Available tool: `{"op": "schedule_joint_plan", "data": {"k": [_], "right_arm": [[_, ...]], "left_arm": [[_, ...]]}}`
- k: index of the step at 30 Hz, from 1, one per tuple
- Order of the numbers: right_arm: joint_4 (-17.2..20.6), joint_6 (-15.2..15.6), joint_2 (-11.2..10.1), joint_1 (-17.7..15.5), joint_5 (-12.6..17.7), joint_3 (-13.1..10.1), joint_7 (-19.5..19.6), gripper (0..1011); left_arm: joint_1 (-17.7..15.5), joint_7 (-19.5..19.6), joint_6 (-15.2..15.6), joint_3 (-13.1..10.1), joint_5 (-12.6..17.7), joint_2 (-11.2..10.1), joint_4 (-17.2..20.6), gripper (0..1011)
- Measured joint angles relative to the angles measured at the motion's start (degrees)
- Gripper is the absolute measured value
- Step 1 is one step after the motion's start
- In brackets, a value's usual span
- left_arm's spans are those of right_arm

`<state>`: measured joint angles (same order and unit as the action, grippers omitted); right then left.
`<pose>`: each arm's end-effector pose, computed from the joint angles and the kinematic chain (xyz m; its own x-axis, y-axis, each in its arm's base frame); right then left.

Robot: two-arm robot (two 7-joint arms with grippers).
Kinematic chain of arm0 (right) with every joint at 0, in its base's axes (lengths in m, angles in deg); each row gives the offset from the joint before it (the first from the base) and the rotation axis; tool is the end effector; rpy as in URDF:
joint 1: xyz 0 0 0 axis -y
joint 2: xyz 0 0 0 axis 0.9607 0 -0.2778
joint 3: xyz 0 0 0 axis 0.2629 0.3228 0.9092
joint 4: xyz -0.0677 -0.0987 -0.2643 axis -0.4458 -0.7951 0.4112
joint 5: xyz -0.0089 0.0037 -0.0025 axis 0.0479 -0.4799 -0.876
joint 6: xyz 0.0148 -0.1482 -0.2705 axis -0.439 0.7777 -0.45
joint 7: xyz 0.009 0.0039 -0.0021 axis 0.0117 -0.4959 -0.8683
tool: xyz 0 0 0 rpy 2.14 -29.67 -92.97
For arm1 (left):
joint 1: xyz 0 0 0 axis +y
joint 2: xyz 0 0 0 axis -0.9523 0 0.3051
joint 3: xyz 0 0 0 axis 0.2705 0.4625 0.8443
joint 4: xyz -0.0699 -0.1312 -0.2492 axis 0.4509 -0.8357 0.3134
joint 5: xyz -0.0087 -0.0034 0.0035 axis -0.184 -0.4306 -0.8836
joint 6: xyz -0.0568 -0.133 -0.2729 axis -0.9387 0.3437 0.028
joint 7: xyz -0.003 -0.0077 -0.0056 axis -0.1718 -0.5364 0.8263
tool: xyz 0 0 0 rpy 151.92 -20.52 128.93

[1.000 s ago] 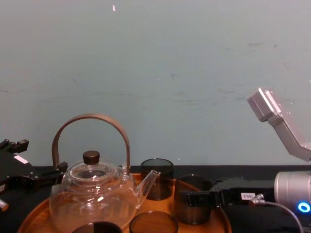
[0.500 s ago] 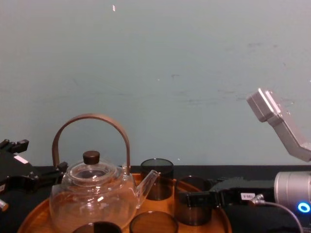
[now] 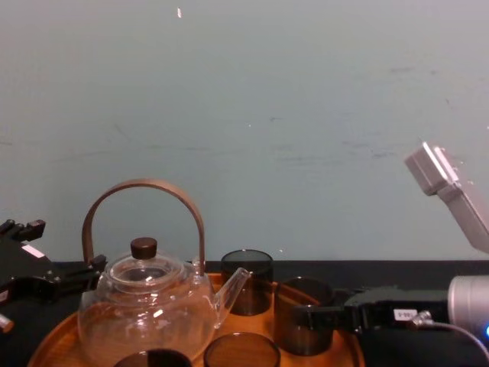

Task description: Pick up the glass from the table and place it on the tray.

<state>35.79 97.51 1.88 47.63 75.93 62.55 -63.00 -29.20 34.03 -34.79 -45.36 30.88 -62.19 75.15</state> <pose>0.4570 -0.0120 -0.3017 0.7228 -0.6810 -0.1177 0.6150 0.7115 -0.3400 0.3581 0.0826 -0.3023 0.2922 0.8804 0.3736 -0.9553 0.2873 0.0701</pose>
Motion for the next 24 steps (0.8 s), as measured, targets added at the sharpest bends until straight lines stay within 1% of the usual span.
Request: {"op": "schedule_joint_plan", "data": {"k": [9, 12, 14, 16, 18, 19, 22, 24], "right_arm": [[5.08, 1.39, -2.86, -3.27, 0.76, -0.76, 1.15, 1002], [8.22, 1.48, -4.59, -5.14, 1.28, -1.53, 1.88, 1002], [9.41, 1.48, -5.25, -5.87, 1.56, -1.95, 2.23, 1002], [11.46, 1.34, -6.39, -7.02, 1.99, -2.82, 2.93, 1002], [12.62, 1.14, -7.05, -7.70, 2.28, -3.41, 3.50, 1002], [13.71, 0.85, -7.73, -8.37, 2.57, -4.15, 4.19, 1002], [14.83, 0.27, -8.48, -9.07, 3.12, -5.46, 5.23, 1002], [15.45, -0.29, -8.96, -9.55, 3.73, -6.82, 6.11, 1002]], "left_arm": [[0.00, 0.00, 0.00, 0.00, 0.00, 0.00, 0.00, 1010], [0.00, 0.00, 0.00, 0.00, 0.00, 0.00, 0.00, 1009], [0.00, 0.00, 0.00, 0.00, 0.00, 0.00, 0.00, 1010], [0.00, 0.00, 0.00, 0.00, 0.00, 0.00, 0.00, 1010], [0.00, 0.00, 0.00, 0.00, 0.00, 0.00, 0.00, 1009], [0.00, 0.00, 0.00, 0.00, 0.00, 0.00, 0.00, 1009], [0.00, 0.00, 0.00, 0.00, 0.00, 0.00, 0.00, 1010], [0.00, 0.00, 0.00, 0.00, 0.00, 0.00, 0.00, 1009]]}}
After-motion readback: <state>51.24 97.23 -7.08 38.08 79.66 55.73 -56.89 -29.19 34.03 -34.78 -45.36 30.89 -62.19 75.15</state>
